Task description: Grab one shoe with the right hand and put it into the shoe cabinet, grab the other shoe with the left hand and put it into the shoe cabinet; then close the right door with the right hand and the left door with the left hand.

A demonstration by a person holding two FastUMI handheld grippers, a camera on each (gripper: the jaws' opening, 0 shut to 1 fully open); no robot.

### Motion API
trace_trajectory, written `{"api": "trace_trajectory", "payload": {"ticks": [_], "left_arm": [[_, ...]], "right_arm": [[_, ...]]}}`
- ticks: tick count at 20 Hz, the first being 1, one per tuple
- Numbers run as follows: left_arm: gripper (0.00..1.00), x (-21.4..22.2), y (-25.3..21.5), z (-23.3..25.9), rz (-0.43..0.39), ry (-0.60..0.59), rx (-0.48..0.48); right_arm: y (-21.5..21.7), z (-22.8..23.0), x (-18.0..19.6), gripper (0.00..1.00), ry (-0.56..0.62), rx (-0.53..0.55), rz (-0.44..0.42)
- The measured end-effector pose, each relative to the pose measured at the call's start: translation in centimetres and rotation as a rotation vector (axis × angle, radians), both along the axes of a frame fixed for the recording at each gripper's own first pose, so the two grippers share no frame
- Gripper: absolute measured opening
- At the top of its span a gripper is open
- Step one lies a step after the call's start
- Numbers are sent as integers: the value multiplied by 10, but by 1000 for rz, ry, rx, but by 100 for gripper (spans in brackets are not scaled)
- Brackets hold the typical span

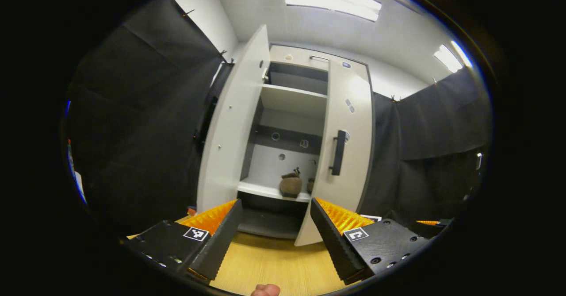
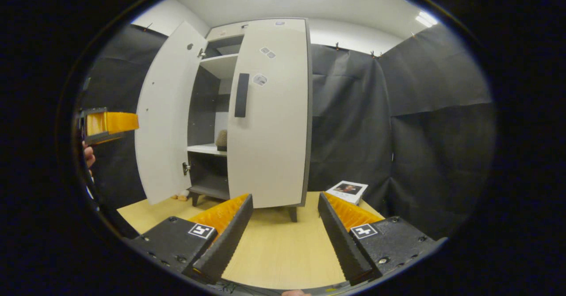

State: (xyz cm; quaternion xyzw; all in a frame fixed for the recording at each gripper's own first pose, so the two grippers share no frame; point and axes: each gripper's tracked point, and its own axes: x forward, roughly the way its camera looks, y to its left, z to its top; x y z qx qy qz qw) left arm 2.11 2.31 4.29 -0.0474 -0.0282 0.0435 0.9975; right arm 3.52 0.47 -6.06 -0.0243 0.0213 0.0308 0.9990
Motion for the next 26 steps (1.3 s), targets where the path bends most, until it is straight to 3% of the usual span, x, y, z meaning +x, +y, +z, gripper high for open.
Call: {"api": "trace_trajectory", "payload": {"ticks": [2, 5, 9, 16, 19, 26], "left_arm": [[95, 2, 44, 18, 91, -41, -26], [95, 10, 121, 40, 232, -83, 20], [94, 38, 192, 65, 307, -105, 54], [95, 110, 239, 41, 308, -48, 51], [95, 115, 236, 37, 282, -42, 28], [94, 119, 233, 40, 250, -27, 105]], "right_arm": [[5, 3, 2, 98, -3, 4, 13], [8, 0, 4, 96, 10, -6, 19], [14, 3, 6, 96, 0, -57, 31], [6, 11, 9, 98, -7, -24, 4], [-6, 12, 12, 97, -13, -41, -36], [-21, 11, 20, 97, -1, -38, -67]]}}
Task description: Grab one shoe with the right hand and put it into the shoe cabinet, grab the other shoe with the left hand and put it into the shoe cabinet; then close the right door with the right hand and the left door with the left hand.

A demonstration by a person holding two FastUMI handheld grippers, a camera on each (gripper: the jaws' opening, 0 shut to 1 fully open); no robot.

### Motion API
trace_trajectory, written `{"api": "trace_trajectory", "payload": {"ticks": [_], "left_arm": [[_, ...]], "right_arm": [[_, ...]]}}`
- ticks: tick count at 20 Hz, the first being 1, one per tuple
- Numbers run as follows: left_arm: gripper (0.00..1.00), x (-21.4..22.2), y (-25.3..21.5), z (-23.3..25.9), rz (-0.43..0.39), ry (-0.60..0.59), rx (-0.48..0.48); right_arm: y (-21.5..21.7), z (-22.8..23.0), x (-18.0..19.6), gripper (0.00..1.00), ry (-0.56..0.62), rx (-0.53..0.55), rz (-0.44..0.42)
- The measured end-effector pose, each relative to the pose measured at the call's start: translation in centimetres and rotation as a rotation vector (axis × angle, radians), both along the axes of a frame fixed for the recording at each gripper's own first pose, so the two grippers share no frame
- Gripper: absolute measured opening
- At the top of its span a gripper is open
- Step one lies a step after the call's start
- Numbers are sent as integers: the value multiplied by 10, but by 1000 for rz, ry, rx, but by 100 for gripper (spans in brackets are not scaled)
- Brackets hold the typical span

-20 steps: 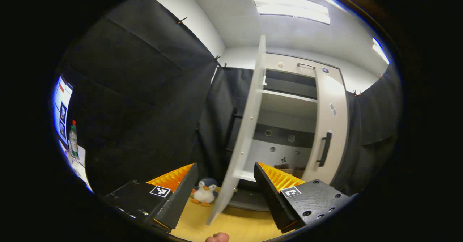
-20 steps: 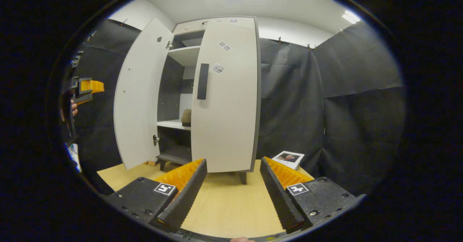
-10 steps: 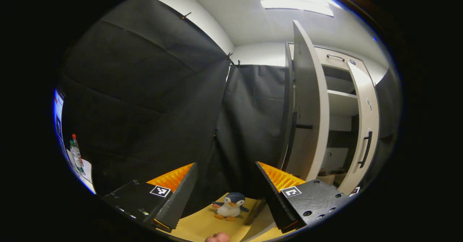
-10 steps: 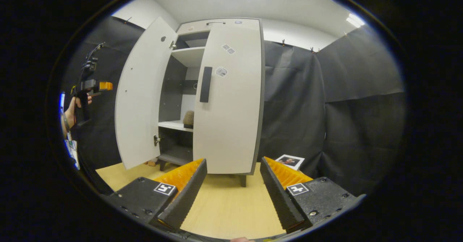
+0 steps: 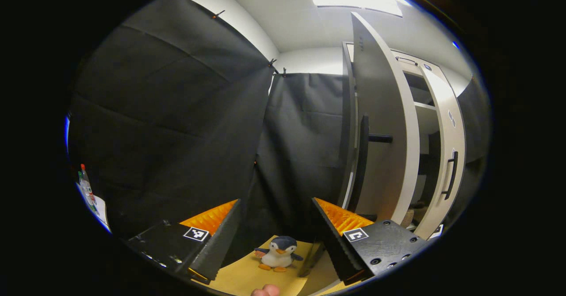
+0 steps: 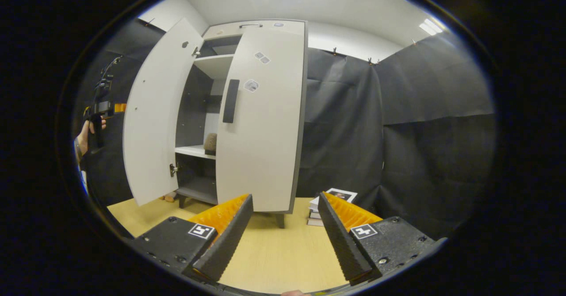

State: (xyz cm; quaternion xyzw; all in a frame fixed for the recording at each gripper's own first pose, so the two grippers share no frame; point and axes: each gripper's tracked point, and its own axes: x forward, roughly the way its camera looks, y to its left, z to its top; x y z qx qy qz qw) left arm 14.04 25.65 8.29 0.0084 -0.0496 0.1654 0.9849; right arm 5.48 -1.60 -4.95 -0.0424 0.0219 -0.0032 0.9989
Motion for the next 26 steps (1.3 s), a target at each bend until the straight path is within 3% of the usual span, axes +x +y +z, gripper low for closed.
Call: {"api": "trace_trajectory", "payload": {"ticks": [6, 11, 19, 26], "left_arm": [[94, 5, -10, -3, -69, 34, -4], [94, 10, -56, -10, -169, 61, -39], [94, 20, -102, -19, -252, 56, -94], [94, 49, -155, -24, -349, 57, -135]], "right_arm": [[1, 7, 8, 96, -24, -8, 9], [-8, 4, 5, 98, -7, -7, -7], [-30, 4, -3, 96, 2, -6, -61], [-26, 8, -5, 96, -9, -18, -58]]}}
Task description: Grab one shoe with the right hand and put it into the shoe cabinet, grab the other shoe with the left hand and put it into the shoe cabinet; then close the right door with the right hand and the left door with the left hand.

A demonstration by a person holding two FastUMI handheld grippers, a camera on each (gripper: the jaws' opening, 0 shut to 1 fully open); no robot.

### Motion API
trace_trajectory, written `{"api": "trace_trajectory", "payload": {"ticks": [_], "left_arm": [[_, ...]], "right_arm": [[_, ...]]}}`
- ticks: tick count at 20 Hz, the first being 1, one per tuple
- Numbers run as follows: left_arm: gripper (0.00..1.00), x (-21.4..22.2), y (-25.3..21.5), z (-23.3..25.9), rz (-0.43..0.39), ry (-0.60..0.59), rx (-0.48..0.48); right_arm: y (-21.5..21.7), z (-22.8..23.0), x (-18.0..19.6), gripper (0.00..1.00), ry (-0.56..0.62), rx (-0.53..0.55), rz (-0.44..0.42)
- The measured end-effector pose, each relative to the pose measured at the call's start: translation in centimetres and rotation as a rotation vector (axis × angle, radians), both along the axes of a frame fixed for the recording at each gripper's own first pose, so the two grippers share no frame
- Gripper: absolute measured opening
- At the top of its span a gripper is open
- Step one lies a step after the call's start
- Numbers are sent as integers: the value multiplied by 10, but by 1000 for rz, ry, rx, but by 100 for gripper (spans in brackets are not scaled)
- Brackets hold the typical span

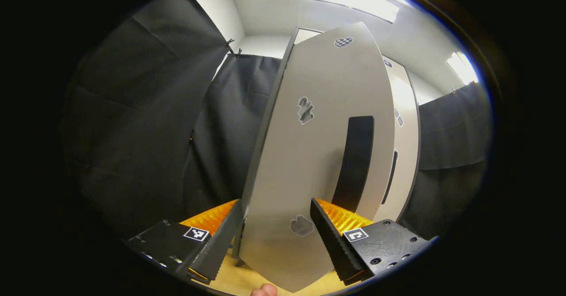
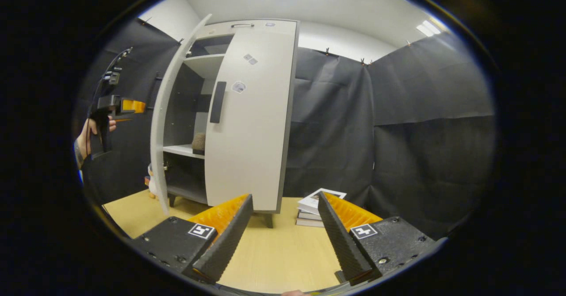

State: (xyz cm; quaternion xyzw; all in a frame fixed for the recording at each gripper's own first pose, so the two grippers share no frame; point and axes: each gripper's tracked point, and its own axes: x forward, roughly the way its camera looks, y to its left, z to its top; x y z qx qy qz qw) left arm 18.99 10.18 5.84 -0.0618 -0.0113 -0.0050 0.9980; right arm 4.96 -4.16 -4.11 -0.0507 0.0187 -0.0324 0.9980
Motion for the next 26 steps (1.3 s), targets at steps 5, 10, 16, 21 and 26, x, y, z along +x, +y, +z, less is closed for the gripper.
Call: {"api": "trace_trajectory", "payload": {"ticks": [5, 10, 16, 21, 26], "left_arm": [[95, 9, -6, 3, 6, -3, 24], [95, -5, -10, 13, 17, -13, 68], [95, -49, -25, 14, 23, -21, 154], [95, -77, -52, -14, -21, -15, 261], [95, -114, -87, -49, -67, 26, 276]], "right_arm": [[-3, -5, -7, 96, 5, 3, -7], [-4, -10, -9, 98, 10, 24, -7], [4, -22, 0, 98, 38, 56, 28], [12, -30, 4, 96, 72, 69, 59], [14, -39, 7, 97, 99, 89, 68]]}}
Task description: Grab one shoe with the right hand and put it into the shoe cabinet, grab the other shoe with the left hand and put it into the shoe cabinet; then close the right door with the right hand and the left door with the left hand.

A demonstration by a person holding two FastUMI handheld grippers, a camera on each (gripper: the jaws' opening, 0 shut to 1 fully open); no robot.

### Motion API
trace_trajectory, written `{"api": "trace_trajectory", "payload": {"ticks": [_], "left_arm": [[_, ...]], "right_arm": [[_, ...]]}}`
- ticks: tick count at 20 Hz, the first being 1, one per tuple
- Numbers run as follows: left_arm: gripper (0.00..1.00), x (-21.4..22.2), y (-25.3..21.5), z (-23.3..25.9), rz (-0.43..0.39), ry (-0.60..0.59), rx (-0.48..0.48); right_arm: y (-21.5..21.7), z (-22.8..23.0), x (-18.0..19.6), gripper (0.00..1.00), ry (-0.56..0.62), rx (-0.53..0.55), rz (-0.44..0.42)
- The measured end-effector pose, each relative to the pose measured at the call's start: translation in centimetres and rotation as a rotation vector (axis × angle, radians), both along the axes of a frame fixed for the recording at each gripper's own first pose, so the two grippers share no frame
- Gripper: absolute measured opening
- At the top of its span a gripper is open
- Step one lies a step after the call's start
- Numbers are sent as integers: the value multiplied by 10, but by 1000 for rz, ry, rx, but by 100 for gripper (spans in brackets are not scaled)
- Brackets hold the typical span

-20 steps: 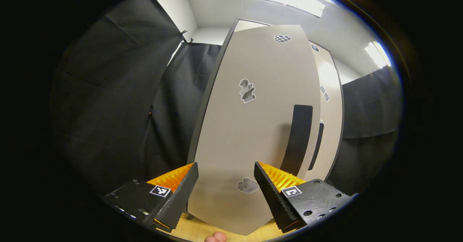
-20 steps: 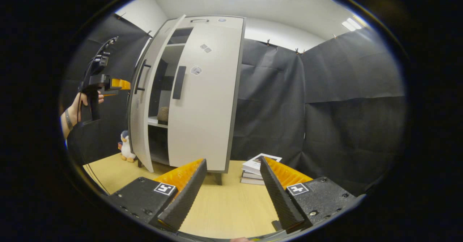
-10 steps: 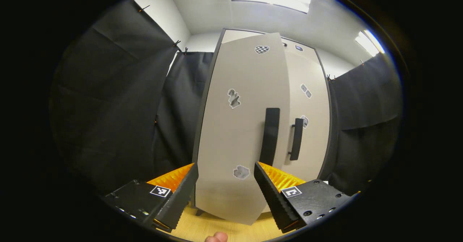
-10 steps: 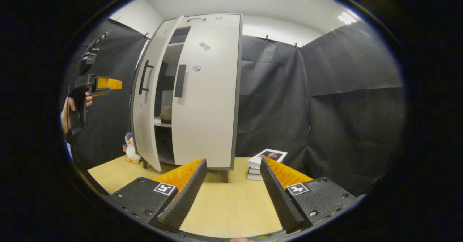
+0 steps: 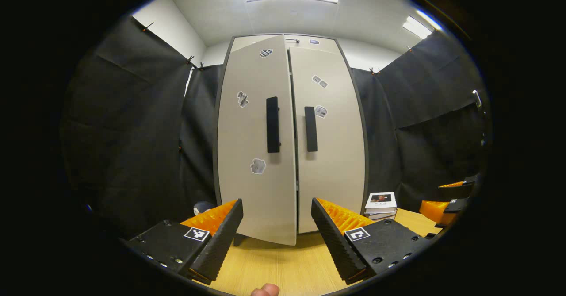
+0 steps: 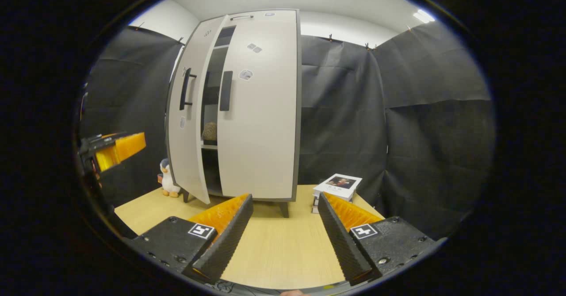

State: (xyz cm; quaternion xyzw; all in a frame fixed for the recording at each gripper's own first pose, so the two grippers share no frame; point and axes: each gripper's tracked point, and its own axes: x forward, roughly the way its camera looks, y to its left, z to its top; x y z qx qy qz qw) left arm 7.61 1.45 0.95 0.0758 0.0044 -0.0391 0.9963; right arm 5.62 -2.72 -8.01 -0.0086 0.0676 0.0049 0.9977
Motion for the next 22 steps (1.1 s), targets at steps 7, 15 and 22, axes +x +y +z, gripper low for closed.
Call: {"api": "trace_trajectory", "payload": {"ticks": [7, 15, 22], "left_arm": [[95, -22, -26, -32, -55, 89, -65], [95, -19, -30, -33, -73, 106, -95], [95, -17, -30, -35, -79, 106, -92]], "right_arm": [[5, -15, -7, 99, 42, 7, 12], [13, -19, -7, 97, 57, 0, 34], [13, -16, -6, 96, 48, -12, 45]]}}
